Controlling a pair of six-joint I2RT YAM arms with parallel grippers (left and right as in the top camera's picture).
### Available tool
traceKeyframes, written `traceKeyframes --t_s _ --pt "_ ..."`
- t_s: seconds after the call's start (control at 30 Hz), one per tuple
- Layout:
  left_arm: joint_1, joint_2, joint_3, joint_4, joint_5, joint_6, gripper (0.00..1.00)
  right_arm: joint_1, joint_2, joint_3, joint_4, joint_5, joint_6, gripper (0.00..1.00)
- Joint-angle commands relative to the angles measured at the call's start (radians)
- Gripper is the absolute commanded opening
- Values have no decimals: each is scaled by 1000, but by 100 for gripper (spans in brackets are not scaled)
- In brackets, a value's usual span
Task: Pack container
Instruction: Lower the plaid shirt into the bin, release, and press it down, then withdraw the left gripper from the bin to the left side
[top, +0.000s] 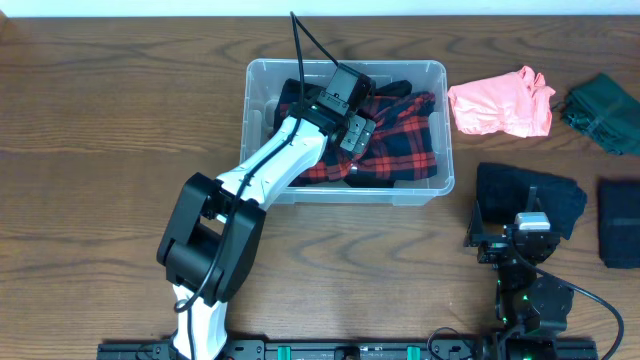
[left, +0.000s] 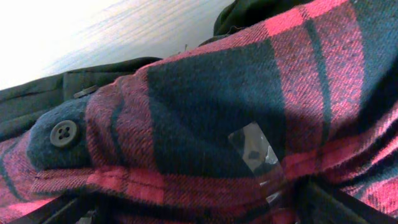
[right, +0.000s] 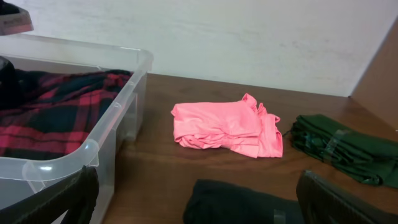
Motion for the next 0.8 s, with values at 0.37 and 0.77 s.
traceKeyframes --t_s 0.37,0.77 --pt "5 -367 -36 -62 -216 7 98 -6 -5 -3 -2 7 -10 99" --pt "307 -571 -36 -317 -163 -69 98 -6 -5 -3 -2 8 -10 99"
